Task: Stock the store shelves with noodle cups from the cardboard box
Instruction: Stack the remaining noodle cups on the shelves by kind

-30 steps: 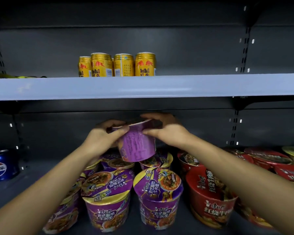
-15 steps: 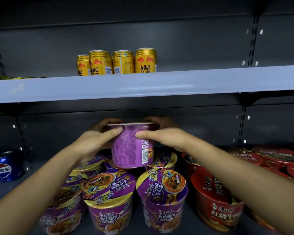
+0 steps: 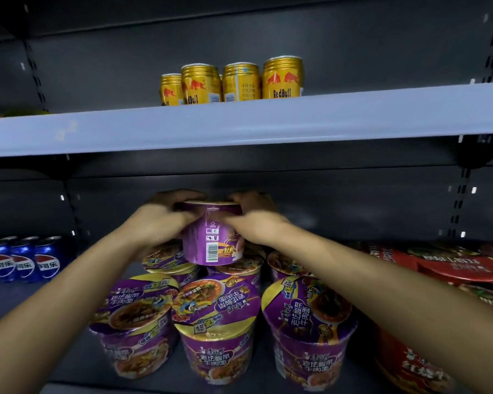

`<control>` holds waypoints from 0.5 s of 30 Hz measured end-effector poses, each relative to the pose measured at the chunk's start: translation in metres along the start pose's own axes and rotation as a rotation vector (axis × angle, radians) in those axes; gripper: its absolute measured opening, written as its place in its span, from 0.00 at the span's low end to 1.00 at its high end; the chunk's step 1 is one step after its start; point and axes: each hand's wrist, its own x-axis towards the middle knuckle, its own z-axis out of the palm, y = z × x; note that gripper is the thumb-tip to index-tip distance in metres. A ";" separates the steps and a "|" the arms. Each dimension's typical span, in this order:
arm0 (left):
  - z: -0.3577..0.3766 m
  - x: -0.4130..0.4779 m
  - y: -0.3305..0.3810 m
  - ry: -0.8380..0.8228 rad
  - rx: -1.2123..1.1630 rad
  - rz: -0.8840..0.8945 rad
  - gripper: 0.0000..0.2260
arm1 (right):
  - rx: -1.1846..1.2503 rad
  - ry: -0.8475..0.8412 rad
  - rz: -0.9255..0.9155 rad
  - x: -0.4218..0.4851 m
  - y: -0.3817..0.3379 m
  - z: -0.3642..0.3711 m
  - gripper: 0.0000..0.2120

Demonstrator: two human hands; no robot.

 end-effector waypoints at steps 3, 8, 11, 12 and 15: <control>-0.012 0.003 -0.014 0.060 0.005 -0.022 0.10 | -0.045 0.015 -0.097 0.012 -0.010 0.008 0.19; -0.023 0.003 -0.036 0.065 0.004 0.021 0.16 | -0.045 0.026 -0.153 0.029 -0.017 0.024 0.14; -0.030 0.009 -0.052 0.064 -0.029 -0.002 0.15 | -0.028 0.010 -0.186 0.037 -0.015 0.032 0.13; -0.031 0.010 -0.057 0.047 -0.020 -0.003 0.16 | -0.018 0.008 -0.193 0.040 -0.013 0.035 0.12; -0.036 0.015 -0.067 -0.001 -0.002 -0.026 0.18 | -0.003 -0.003 -0.209 0.048 -0.007 0.042 0.11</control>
